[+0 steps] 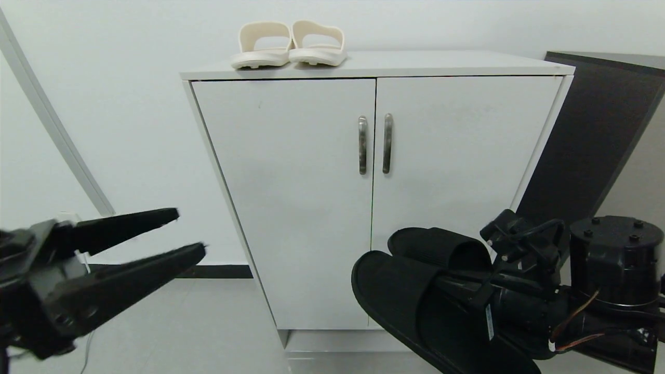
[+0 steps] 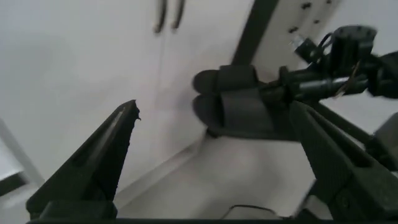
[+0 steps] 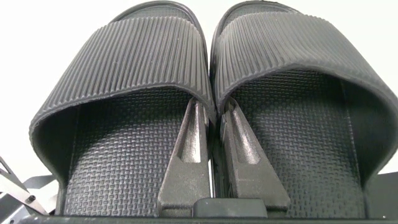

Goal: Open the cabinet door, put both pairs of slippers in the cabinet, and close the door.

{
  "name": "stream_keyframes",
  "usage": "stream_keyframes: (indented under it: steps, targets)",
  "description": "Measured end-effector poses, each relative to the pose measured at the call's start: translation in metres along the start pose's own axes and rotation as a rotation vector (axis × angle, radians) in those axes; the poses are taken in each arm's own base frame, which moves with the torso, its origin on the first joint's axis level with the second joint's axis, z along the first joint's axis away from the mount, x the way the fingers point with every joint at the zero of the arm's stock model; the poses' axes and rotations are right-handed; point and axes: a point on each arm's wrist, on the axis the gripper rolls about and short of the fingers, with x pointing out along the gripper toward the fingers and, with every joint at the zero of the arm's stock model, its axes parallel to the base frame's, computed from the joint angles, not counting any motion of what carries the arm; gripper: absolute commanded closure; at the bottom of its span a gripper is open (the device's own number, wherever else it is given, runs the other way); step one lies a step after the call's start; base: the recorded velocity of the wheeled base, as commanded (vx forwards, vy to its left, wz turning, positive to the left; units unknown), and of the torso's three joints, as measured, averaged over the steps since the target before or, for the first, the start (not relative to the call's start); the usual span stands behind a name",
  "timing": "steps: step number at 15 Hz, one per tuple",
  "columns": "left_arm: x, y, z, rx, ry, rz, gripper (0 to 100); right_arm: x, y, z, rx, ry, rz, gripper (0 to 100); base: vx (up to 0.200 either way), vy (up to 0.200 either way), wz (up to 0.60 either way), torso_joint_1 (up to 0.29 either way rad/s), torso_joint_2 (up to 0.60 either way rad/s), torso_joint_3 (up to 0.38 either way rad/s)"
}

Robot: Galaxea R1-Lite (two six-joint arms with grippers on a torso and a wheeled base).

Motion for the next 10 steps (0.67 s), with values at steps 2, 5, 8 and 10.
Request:
stream_keyframes:
  steps: [2, 5, 8, 10]
  targets:
    - [0.025, 0.002, 0.016, -0.027, 0.005, -0.066, 0, 0.000, -0.001, 0.000, 0.001, -0.001, -0.002, 100, 0.000, 0.000, 0.00, 0.000, 0.00, 0.000]
    - [0.072, 0.002, 0.039, -0.029, 0.001, -0.161, 0, -0.002, -0.001, -0.001, 0.003, 0.000, -0.004, 100, 0.000, 0.000, 0.00, 0.000, 0.00, 0.000]
    - [0.122, -0.003, 0.061, -0.037, -0.012, -0.251, 0, -0.004, -0.001, -0.004, 0.004, 0.011, -0.003, 100, 0.000, 0.000, 0.00, 0.000, 0.00, 0.000]
    - [0.153, -0.012, 0.065, -0.081, 0.002, -0.318, 0, -0.004, -0.001, -0.005, 0.004, 0.012, -0.003, 100, 0.000, 0.000, 0.00, 0.000, 0.00, 0.000]
